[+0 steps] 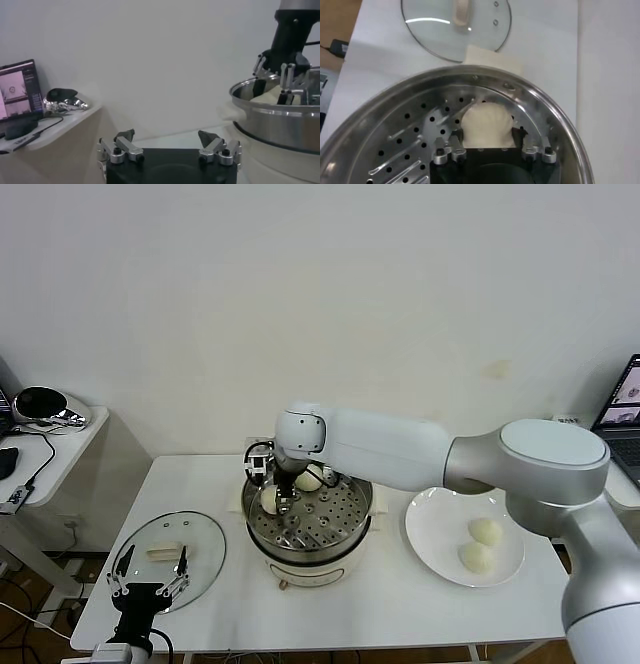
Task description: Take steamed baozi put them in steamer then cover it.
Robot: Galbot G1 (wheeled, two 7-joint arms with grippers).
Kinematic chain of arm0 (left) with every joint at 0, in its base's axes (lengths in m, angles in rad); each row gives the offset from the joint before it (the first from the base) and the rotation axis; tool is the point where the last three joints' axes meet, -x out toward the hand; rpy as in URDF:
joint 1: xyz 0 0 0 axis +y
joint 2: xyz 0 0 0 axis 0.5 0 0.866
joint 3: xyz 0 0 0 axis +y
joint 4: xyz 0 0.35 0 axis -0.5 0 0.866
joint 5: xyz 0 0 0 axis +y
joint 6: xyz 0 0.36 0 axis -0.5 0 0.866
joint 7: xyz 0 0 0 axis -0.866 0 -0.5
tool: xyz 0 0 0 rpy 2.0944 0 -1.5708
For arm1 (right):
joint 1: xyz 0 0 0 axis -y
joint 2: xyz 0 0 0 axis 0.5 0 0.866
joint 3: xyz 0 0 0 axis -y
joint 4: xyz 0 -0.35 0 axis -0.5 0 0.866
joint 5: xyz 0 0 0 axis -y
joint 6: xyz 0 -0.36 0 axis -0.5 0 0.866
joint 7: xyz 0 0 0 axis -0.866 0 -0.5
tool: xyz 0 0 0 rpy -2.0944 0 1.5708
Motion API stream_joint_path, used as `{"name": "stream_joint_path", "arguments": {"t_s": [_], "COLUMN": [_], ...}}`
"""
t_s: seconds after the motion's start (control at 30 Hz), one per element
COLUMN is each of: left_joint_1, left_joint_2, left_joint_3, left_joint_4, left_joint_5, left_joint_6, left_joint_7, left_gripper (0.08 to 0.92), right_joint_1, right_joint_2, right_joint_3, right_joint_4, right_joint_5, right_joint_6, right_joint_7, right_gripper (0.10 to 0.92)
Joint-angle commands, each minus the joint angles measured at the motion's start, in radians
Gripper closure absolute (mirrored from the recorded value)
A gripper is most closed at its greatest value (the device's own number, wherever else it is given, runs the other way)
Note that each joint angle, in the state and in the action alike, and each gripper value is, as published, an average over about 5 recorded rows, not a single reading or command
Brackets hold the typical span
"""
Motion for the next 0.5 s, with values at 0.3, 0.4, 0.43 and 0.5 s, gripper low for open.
{"name": "stream_joint_path", "arguments": {"t_s": [0.3,0.4,0.43,0.5], "left_joint_1": [0.005,0.007,0.008,0.009], "left_joint_2": [0.010,0.016,0.018,0.021], "left_joint_3": [0.002,0.003,0.003,0.003], "left_joint_4": [-0.009,-0.015,-0.016,-0.017], "left_joint_5": [0.009,0.009,0.009,0.010], "left_joint_6": [0.004,0.006,0.007,0.008], "left_joint_7": [0.003,0.003,0.004,0.004], "left_gripper": [0.177,0.177,0.177,0.177], "right_joint_1": [0.203,0.234,0.239,0.240], "right_joint_2": [-0.246,-0.382,-0.430,-0.525], "right_joint_3": [0.013,0.005,0.006,0.016], "right_joint_4": [0.159,0.238,0.267,0.329], "right_joint_5": [-0.059,-0.107,-0.125,-0.162], "right_joint_6": [0.089,0.166,0.196,0.251], "right_joint_7": [-0.235,-0.302,-0.321,-0.357], "right_gripper": [0.203,0.202,0.202,0.203]}}
